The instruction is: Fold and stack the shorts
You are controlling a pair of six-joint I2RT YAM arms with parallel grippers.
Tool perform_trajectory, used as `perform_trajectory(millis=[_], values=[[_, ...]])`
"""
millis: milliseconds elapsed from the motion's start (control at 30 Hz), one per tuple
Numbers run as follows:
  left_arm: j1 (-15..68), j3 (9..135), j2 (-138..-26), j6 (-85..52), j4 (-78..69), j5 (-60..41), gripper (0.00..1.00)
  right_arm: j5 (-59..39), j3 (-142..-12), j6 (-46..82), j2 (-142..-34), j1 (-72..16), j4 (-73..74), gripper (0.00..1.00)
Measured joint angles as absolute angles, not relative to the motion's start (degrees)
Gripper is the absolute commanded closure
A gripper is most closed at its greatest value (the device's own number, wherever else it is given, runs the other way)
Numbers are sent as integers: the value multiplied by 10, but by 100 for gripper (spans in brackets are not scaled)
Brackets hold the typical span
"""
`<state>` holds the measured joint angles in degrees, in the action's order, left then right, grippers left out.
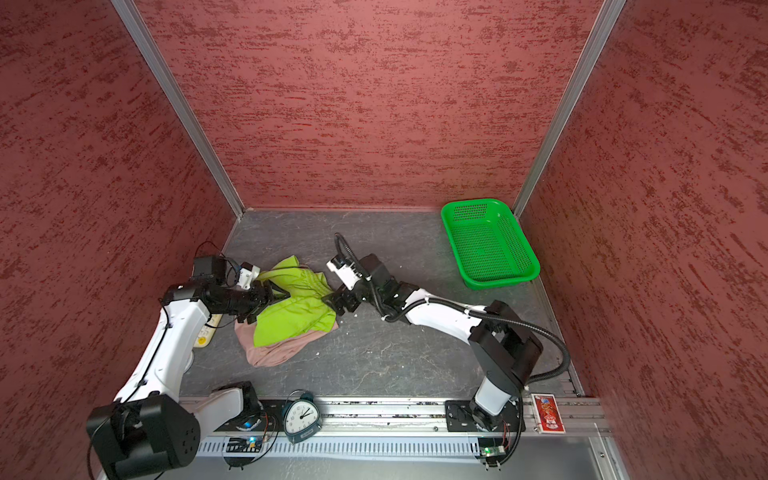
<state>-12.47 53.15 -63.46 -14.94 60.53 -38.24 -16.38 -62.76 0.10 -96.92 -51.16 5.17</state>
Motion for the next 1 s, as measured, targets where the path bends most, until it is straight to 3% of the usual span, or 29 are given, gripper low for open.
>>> perform_trajectory(millis=[333, 533, 1000], values=[[-222, 600, -577, -164, 646, -252, 1, -167, -699, -39, -1125, -583, 49, 3], [-249, 551, -552, -219, 590, -236, 0, -162, -692, -13, -1112, -585, 72, 3], [-313, 443, -639, -287, 418, -298, 0, -149, -642, 4, -1062, -585, 98, 3]])
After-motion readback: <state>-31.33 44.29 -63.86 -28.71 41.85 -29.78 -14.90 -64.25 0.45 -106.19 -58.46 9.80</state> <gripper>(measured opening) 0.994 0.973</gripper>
